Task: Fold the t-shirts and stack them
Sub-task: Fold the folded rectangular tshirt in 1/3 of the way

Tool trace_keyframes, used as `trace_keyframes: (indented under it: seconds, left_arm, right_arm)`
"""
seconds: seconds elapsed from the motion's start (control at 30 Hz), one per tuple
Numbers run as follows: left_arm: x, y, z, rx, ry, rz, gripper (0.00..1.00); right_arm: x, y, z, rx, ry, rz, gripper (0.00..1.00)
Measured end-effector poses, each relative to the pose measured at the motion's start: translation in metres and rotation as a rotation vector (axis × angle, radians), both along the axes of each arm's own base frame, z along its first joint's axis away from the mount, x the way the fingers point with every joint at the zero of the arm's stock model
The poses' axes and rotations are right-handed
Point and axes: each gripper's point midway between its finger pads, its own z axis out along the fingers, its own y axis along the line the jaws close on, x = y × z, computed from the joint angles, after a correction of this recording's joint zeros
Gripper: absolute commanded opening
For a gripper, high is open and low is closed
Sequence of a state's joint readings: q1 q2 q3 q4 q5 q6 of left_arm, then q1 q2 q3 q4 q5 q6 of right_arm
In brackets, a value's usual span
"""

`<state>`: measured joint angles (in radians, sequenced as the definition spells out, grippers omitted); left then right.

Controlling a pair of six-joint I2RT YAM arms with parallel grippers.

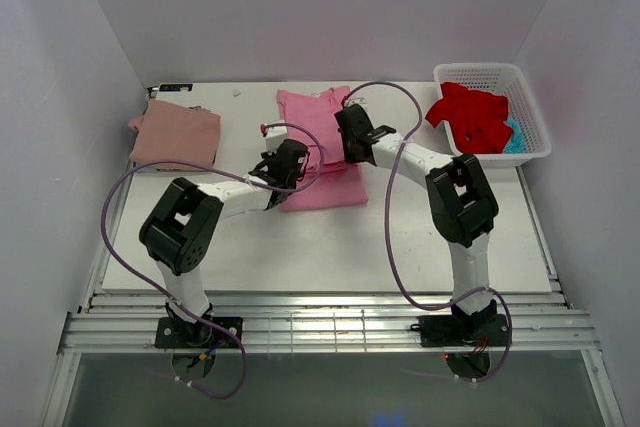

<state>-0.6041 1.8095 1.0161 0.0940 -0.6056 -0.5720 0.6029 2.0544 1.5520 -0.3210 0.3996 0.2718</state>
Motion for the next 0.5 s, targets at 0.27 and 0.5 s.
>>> trace_keyframes:
  seconds: [0.27, 0.5]
  left_arm:
    - [0.018, -0.006, 0.016, -0.028, -0.039, -0.01, 0.21]
    - [0.053, -0.021, 0.048, -0.029, -0.112, -0.022, 0.7]
  right_arm:
    - [0.017, 0.003, 0.002, -0.002, -0.009, 0.017, 0.44]
    - [0.049, 0.01, 0.032, -0.006, -0.09, 0.055, 0.58]
